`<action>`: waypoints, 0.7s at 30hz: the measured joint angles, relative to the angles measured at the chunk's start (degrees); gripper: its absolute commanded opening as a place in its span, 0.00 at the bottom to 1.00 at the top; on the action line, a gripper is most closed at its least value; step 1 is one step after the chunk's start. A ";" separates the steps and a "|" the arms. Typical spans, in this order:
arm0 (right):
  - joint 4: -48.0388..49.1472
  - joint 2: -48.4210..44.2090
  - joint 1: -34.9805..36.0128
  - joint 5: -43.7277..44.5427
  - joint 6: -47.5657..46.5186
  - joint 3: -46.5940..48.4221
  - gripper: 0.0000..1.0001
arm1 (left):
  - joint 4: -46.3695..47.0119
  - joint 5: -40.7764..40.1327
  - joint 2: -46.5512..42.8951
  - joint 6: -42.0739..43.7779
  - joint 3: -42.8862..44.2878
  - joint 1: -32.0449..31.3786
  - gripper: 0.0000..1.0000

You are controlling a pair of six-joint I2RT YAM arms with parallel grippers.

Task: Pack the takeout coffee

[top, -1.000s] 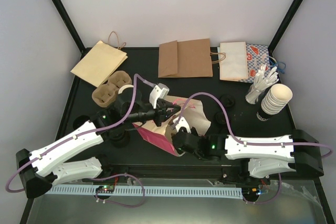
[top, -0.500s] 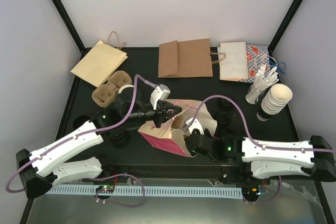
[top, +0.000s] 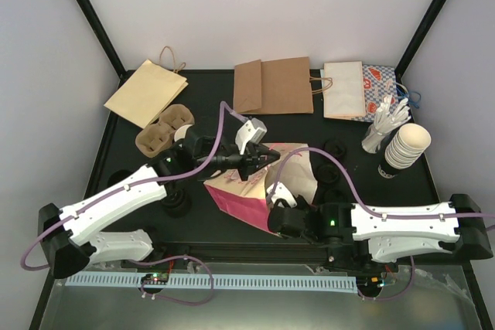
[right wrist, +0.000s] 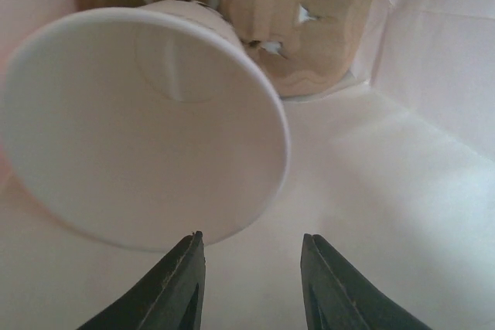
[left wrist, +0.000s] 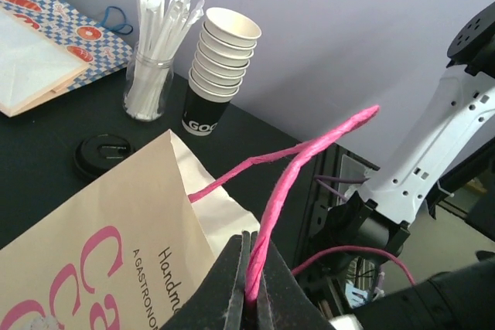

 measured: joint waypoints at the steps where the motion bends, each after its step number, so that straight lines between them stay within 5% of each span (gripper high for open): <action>1: -0.35 0.22 0.68 0.24 -0.17 0.59 0.38 | -0.02 0.26 0.79 0.46 0.70 0.11 0.02; 13: 0.79 10.47 8.20 0.96 -7.69 9.25 0.38 | 1.22 10.21 6.69 6.64 4.15 0.74 0.02; 21: -0.26 17.84 9.14 1.86 -11.78 14.05 0.39 | 0.90 12.17 -0.83 14.23 -2.01 1.01 0.02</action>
